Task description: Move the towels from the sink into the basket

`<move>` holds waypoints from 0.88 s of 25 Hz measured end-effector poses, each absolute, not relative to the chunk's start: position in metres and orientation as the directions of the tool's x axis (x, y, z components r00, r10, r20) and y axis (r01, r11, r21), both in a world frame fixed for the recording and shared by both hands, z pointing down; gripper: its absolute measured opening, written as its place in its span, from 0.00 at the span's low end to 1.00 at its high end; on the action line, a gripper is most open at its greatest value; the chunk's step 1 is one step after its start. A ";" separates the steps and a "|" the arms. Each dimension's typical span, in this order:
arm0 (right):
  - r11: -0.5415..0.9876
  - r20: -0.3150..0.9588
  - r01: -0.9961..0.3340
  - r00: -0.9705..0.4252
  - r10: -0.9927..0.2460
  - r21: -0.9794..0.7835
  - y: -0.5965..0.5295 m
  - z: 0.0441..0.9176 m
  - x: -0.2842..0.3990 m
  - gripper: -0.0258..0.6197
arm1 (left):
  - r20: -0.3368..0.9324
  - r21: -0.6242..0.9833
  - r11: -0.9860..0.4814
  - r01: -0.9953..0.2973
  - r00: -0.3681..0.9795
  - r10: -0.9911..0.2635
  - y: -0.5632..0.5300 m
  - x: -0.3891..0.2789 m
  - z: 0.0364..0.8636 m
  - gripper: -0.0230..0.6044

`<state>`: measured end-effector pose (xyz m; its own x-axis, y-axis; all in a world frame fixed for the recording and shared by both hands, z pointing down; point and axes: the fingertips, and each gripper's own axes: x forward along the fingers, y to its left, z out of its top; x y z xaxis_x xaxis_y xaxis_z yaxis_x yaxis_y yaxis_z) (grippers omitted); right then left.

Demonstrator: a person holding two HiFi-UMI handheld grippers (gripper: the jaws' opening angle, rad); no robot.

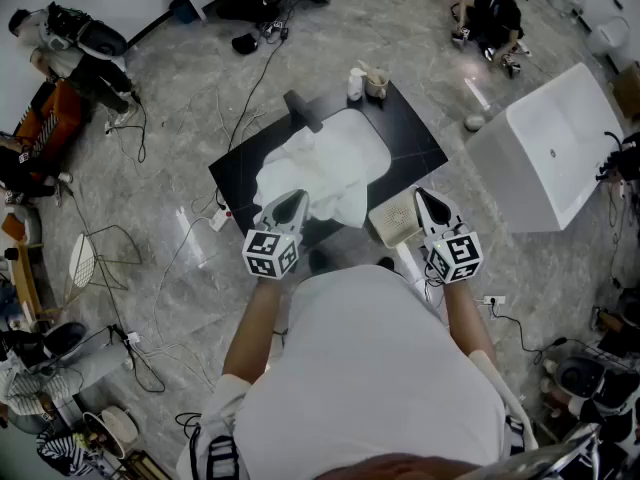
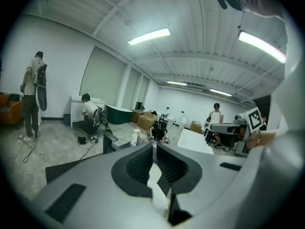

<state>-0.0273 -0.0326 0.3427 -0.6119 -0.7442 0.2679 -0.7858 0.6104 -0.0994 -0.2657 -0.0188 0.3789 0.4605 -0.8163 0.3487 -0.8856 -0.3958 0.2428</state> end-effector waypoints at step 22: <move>0.633 0.322 -0.758 -0.646 -0.692 -0.160 -0.043 0.366 -0.055 0.04 | 0.464 0.176 -0.314 -0.933 0.360 -0.810 -0.014 -0.309 0.431 0.28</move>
